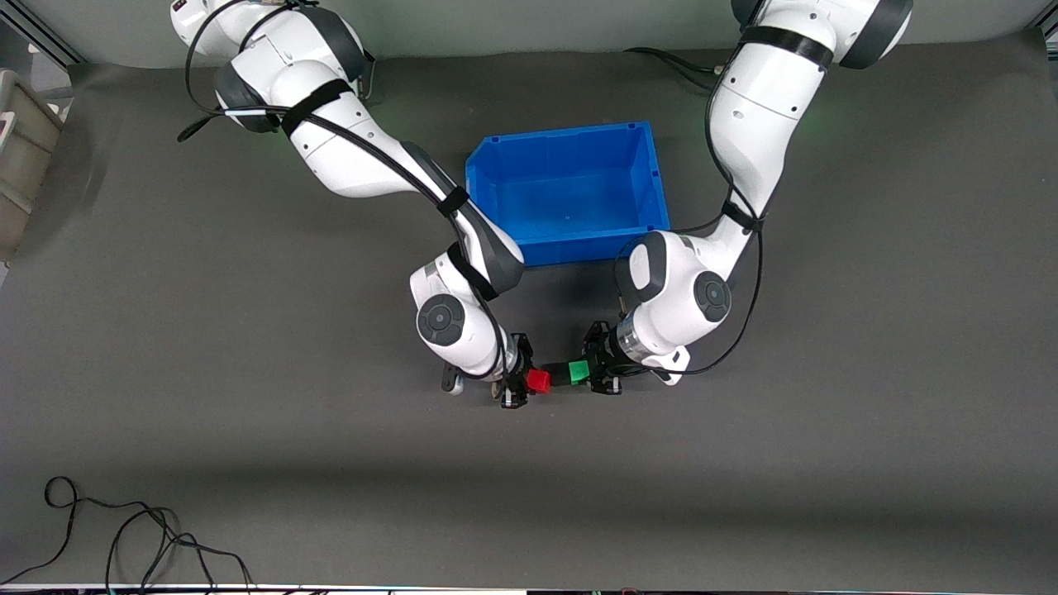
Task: Attach green and red cubes to black cube
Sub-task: 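Press the red and green cubes against the black cube from both sides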
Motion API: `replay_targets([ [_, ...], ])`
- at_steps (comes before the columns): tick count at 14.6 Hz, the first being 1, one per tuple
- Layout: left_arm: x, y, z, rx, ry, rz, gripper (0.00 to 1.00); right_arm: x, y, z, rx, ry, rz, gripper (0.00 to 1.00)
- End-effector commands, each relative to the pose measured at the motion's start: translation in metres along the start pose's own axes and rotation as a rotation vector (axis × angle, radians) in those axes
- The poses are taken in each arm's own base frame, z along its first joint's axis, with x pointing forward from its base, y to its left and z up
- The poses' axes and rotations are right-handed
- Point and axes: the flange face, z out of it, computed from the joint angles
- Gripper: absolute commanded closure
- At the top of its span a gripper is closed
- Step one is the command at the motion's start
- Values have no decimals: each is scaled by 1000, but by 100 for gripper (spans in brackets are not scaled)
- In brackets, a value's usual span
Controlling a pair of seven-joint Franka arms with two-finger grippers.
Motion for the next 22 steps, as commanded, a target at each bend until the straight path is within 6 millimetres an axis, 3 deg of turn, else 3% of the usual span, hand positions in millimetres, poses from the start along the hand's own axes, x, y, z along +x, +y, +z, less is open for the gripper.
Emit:
replay_targets([
  [1,-4,1,3,-13,-3,-20,89,-4,-3,2,30,23,-36,100],
  [3,-4,1,2,-16,-3,-17,84,-2,-2,5,35,40,-54,100],
  [11,3,1,14,-31,6,-26,84,0,-2,7,43,71,-90,100],
  [20,-6,-3,20,-36,-1,-23,83,-3,6,18,39,94,-124,100],
  [22,-7,-3,20,-37,-2,-22,78,-6,10,20,38,96,-132,100],
])
